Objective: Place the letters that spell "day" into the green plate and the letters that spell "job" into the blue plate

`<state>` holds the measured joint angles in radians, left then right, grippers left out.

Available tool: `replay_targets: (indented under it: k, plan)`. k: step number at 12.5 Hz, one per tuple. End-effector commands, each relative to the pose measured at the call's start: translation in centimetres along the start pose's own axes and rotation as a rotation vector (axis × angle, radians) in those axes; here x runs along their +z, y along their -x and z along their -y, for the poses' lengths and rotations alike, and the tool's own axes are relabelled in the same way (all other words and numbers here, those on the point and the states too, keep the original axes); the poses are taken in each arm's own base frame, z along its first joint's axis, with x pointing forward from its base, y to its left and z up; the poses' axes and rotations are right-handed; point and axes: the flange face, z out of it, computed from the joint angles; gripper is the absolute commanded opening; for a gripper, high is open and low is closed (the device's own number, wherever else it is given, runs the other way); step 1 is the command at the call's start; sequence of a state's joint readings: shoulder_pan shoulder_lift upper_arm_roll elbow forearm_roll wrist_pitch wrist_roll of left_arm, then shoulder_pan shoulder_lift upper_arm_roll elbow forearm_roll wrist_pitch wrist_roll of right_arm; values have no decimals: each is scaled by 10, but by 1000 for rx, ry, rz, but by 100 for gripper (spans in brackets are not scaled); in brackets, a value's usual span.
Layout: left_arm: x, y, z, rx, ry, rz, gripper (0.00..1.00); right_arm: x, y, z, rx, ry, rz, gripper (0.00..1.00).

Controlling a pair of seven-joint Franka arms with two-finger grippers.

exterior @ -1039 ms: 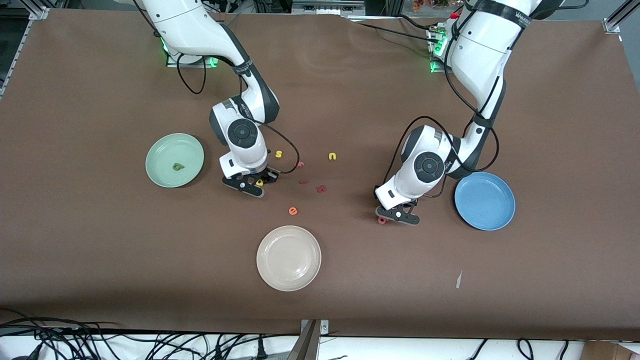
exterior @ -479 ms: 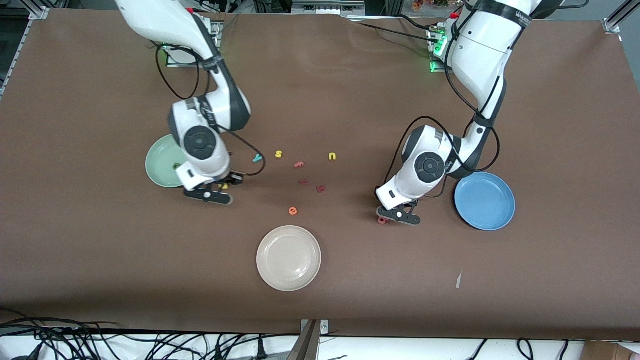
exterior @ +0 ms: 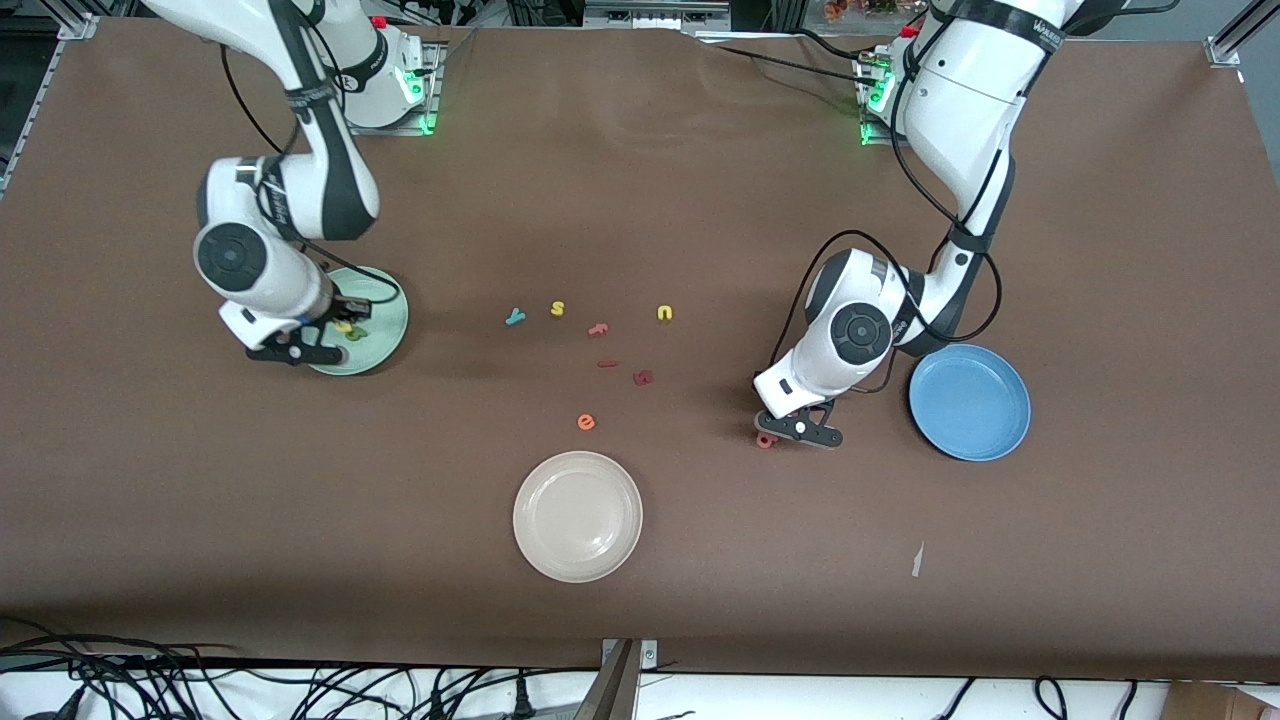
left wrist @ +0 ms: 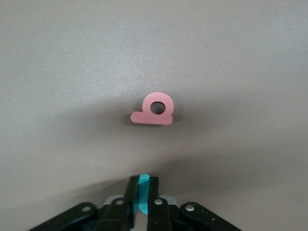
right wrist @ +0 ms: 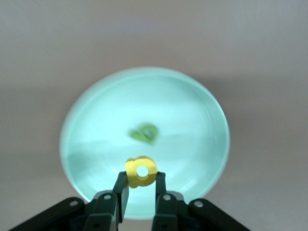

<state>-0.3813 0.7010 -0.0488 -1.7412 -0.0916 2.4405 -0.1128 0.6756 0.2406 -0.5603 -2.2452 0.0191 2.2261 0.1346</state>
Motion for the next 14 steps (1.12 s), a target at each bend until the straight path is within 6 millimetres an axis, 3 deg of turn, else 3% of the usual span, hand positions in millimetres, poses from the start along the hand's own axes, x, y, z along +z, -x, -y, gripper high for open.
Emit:
replay_targets:
  k: [1,2,4,6,8,11,12,13,14]
  plan:
    - [-5,10,-2,-3,0,17,0,28,32,-16,-14,-34,5,17]
    - [-7,9,-2,-2,0,12,0,42,36,-17,-12,-29,-13,23]
    - [-37,3,22,-23,-19,3,0,56,36,-20,-2,-9,1,100]
    - [-80,1,66,-83,-18,25,0,50,36,-17,17,-14,18,100]
    - [-109,3,120,-49,-10,29,0,26,32,4,29,-18,44,100]
    - [-118,17,223,63,1,27,0,-11,22,72,91,-17,-8,100]
    - [-117,21,245,93,5,28,0,-18,20,102,150,-14,-24,100]
    - [-110,25,252,92,9,40,0,-21,18,121,244,-12,-36,100]
    - [-105,25,252,89,10,48,8,-19,21,142,356,-32,-39,100]
